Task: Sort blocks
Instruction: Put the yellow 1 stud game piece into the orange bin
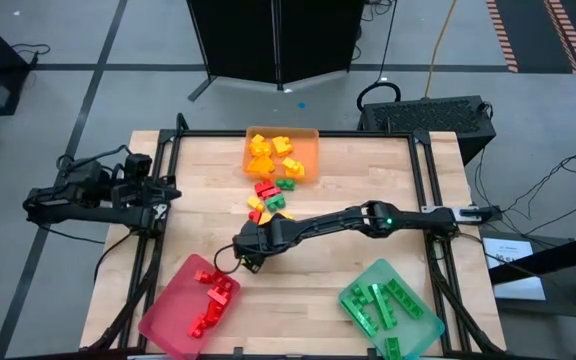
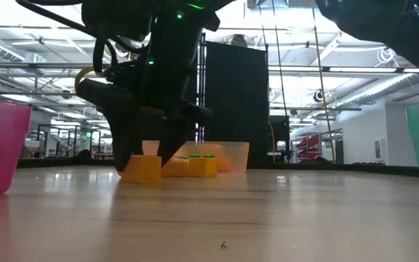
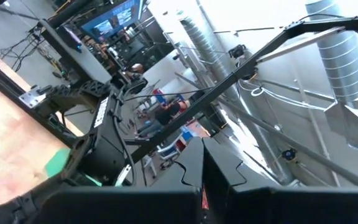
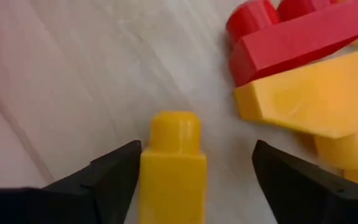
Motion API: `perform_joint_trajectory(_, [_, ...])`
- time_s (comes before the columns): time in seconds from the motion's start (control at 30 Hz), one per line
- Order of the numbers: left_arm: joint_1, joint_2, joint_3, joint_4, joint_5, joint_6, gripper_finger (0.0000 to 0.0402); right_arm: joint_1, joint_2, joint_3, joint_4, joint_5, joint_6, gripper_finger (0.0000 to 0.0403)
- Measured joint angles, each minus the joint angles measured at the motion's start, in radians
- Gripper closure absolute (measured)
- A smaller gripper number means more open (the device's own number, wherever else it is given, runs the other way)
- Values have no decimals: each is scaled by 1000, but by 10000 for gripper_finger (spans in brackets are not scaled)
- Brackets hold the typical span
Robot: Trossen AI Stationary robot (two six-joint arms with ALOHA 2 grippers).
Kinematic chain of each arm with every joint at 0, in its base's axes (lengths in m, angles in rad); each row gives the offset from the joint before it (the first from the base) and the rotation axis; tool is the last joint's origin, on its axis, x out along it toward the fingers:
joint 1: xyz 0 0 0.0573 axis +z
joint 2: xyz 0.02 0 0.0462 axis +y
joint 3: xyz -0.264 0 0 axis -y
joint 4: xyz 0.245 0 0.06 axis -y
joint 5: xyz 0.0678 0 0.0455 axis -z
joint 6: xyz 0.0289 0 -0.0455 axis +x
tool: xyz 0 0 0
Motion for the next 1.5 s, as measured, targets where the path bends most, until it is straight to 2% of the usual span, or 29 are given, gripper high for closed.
perform_joint_trajectory(0.17, [0, 0, 0, 0, 0, 16, 398, 13, 0, -8, -23, -12, -5, 162])
perform_joint_trajectory(0.37, [0, -2, 0, 2, 0, 17, 398, 8, -2, -12, -55, -29, -16, 283])
perform_joint_trajectory(0.4, [0, -2, 0, 2, 0, 16, 398, 9, -2, -12, -55, -29, -20, 293])
perform_joint_trajectory(0.7, [0, -2, 41, 2, 0, 64, 398, -18, -88, -1, -22, -26, -79, 292])
perform_joint_trajectory(0.87, [0, -2, 78, -3, -25, 96, 398, -69, -182, -1, -26, 79, -129, 292])
perform_joint_trajectory(0.97, [0, -7, 99, -65, -87, 127, 398, -151, -232, 2, -27, 131, -150, 292])
perform_joint_trajectory(1.17, [0, -29, 149, -276, -266, 173, 398, -354, -234, -1, -46, 130, -158, 292])
perform_joint_trajectory(1.4, [0, -69, 156, -336, -311, 175, 398, -532, -226, 0, -167, 96, -88, 292])
perform_joint_trajectory(1.5, [0, -77, 156, -345, -323, 176, 398, -577, -226, 0, -177, 46, -108, 283])
